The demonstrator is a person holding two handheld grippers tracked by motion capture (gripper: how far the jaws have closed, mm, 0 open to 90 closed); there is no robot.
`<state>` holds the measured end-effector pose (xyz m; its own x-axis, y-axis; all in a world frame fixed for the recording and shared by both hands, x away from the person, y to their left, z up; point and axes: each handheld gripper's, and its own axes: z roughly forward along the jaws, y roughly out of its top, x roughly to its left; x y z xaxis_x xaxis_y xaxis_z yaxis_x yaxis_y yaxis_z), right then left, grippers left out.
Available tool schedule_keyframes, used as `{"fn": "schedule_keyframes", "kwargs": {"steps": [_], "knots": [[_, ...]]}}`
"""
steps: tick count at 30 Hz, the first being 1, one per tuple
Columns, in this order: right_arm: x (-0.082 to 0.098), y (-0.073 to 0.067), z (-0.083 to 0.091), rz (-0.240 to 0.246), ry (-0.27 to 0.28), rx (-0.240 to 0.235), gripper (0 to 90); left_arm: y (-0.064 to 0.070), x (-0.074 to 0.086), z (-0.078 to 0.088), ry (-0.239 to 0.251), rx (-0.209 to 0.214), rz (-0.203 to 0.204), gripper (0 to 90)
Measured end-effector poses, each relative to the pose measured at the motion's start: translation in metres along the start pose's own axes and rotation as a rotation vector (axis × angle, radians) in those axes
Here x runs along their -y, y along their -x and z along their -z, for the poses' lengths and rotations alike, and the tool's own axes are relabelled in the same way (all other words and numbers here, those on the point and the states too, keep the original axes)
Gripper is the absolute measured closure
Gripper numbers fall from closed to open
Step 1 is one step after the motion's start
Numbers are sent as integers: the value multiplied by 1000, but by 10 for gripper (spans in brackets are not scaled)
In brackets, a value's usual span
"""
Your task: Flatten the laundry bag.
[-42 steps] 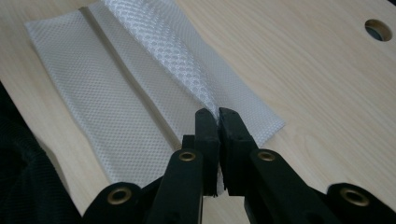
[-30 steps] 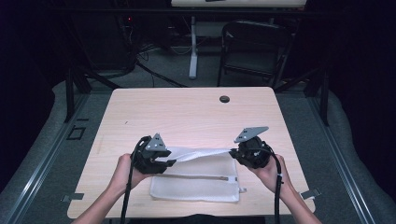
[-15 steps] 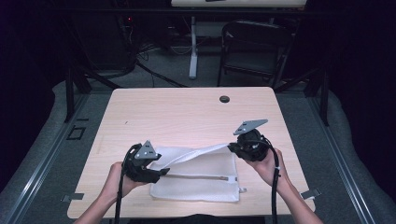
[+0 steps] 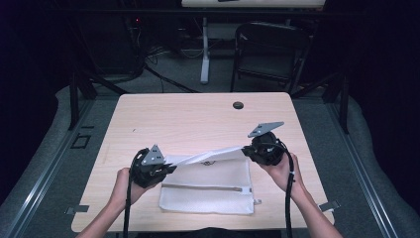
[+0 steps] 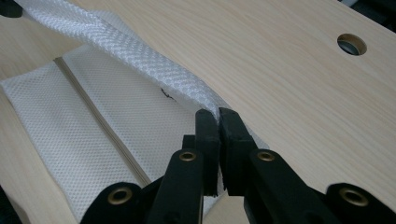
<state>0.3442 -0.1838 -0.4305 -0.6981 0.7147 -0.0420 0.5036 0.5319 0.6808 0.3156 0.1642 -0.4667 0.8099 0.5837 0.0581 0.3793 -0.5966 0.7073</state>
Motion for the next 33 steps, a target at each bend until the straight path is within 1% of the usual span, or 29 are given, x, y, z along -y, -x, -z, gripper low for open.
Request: {"fn": "schedule_keyframes", "kwargs": {"steps": [1, 2, 3, 4, 5, 6, 7, 8, 11, 14, 15, 16, 17, 21, 23, 27, 30, 33], "knots": [[1, 2, -2, -10, 4, -2, 822, -1, -3, 1, -5, -7, 7, 882], [1, 2, -2, -10, 4, -2, 822, -3, -5, 2, -7, -8, 15, 882], [1, 3, -3, -14, 7, -2, 757, -4, -8, 3, -7, -11, 28, 882], [1, 4, -4, -18, 4, 2, 736, -6, -11, 3, -6, -19, 39, 882], [2, 5, -5, -17, 3, -5, 720, -8, -14, 4, -3, -26, 45, 882], [4, 6, -6, -20, 5, 1, 649, -10, -17, 4, -5, -32, 50, 882], [4, 6, -6, -20, 5, 1, 649, -12, -20, 4, -10, -37, 55, 882], [5, 6, -7, -23, 8, -12, 621, -15, -22, 4, -9, -36, 62, 882], [9, 6, -7, -14, -1, 6, 614, -20, -27, 2, -13, -31, 76, 882], [11, 9, -6, -18, -5, 25, 633, -23, -30, 0, -20, -29, 75, 882], [12, 11, -7, -22, 7, 29, 679, -23, -31, 0, -21, -31, 76, 882], [12, 11, -7, -22, 7, 29, 679, -24, -32, -1, -22, -39, 72, 882], [12, 11, -7, -19, 6, 37, 684, -25, -33, -1, -22, -37, 70, 882], [10, 15, -10, -16, 3, 58, 768, -28, -37, -3, -28, -48, 69, 882], [9, 19, -12, -17, 8, 54, 817, -30, -40, -5, -31, -51, 64, 881], [5, 25, -18, -31, 13, 60, 845, -33, -45, -10, -38, -68, 57, 880], [3, 30, -23, -41, 16, 68, 852, -38, -48, -14, -40, -75, 61, 875], [2, 35, -29, -60, 17, 68, 855, -43, -48, -19, -35, -83, 69, 847]]}}
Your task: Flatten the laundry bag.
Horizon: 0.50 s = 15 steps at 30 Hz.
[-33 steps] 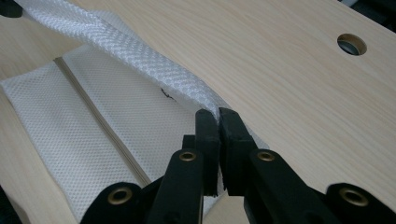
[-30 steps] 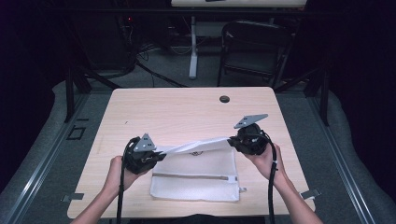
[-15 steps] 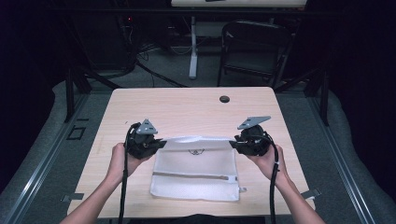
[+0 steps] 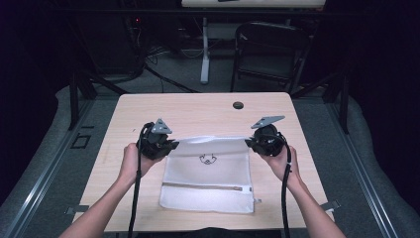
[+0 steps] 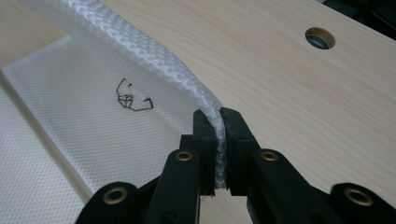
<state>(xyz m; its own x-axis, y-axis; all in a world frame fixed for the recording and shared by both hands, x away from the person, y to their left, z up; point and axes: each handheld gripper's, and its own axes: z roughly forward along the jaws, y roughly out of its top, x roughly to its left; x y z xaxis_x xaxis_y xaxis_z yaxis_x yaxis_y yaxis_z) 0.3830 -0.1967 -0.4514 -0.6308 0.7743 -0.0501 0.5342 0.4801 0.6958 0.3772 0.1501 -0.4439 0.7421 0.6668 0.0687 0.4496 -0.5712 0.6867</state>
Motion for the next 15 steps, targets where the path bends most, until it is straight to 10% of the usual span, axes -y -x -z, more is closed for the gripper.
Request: {"fn": "schedule_keyframes", "kwargs": {"steps": [5, 15], "knots": [[-7, 6, -11, -12, 5, 6, 857, -9, 0, -8, 2, -7, 0, 761], [-12, 8, -27, -19, -6, 7, 857, -20, 0, -24, -26, -46, -6, 873]]}}
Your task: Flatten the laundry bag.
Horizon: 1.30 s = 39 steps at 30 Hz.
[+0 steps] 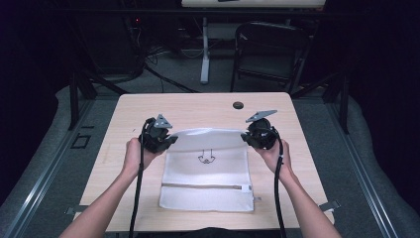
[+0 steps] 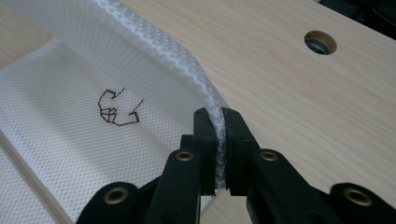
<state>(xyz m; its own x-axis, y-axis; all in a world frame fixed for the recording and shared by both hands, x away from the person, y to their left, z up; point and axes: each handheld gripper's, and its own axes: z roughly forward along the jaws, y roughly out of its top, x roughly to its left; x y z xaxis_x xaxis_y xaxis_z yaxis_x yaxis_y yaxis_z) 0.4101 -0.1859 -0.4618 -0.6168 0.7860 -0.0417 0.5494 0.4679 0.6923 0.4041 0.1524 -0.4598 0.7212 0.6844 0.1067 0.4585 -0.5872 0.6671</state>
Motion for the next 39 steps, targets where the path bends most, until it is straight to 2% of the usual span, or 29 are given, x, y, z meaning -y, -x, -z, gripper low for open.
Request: {"fn": "schedule_keyframes", "kwargs": {"steps": [7, 9, 18, 23, 28, 31, 34, 37, 39], "knots": [[0, 4, -13, -21, -17, 5, 857, -5, -1, -10, 1, -19, 5, 875], [-1, 6, -17, -15, -21, 12, 857, -6, -1, -13, -5, -22, 2, 874], [-4, 18, -36, -51, -49, 14, 857, -11, -3, -29, -26, -52, 6, 874], [-3, 23, -46, -60, -60, 5, 857, -15, -2, -40, -35, -57, 21, 875], [-4, 26, -57, -70, -73, 3, 857, -18, -2, -50, -44, -82, 14, 875], [-6, 29, -65, -78, -79, 19, 856, -22, -3, -57, -52, -84, 22, 875], [-8, 32, -70, -90, -81, 28, 853, -26, -5, -63, -61, -105, 18, 873], [-10, 33, -74, -93, -83, 46, 825, -28, -7, -68, -65, -120, 18, 873], [-10, 35, -75, -114, -81, 62, 730, -31, -7, -72, -67, -128, 23, 874]]}}
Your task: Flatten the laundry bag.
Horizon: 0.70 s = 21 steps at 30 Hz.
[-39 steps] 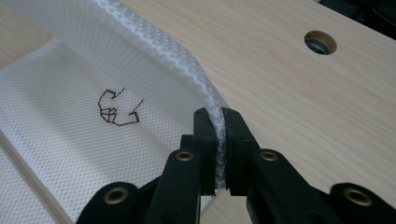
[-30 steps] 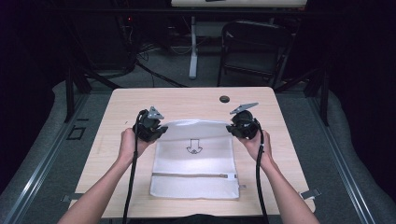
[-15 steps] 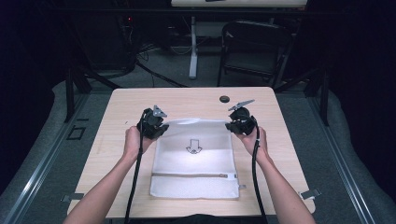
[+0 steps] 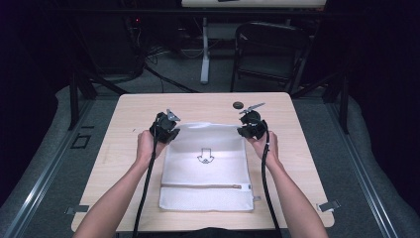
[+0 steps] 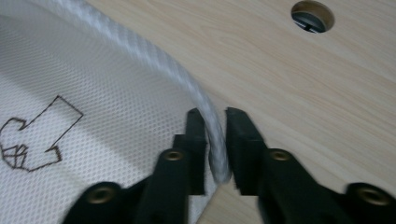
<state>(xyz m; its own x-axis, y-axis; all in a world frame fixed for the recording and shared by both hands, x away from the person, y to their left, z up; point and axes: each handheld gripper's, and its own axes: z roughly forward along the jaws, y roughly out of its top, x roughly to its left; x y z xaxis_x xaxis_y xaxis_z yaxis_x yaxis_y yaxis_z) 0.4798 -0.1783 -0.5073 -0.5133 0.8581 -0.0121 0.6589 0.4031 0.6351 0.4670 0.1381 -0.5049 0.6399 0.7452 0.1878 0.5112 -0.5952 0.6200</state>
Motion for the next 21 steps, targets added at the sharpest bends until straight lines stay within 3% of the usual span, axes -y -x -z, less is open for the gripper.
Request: {"fn": "schedule_keyframes", "kwargs": {"steps": [4, 7, 11, 12, 15, 17, 19, 21], "knots": [[2, 8, 7, -47, 21, 2, 590, -4, 0, -10, -4, -12, 18, 873], [6, 12, 15, -53, 18, 3, 535, -8, -1, -15, -10, -26, 30, 856], [15, 12, 26, -67, 14, -43, 454, -11, -6, -19, -13, -63, 48, 613], [18, 11, 29, -63, 11, -47, 439, -12, -7, -18, -10, -61, 49, 528], [27, 6, 36, -56, -4, -71, 401, -11, -7, -18, -28, -34, 57, 385], [35, 2, 44, -45, -5, -104, 375, -12, -6, -16, -34, -3, 75, 332], [41, -2, 49, -35, -4, -107, 358, -13, -3, -11, -25, 31, 91, 290], [46, -4, 55, -24, -16, -122, 326, -11, -1, -9, -23, 36, 95, 254]]}}
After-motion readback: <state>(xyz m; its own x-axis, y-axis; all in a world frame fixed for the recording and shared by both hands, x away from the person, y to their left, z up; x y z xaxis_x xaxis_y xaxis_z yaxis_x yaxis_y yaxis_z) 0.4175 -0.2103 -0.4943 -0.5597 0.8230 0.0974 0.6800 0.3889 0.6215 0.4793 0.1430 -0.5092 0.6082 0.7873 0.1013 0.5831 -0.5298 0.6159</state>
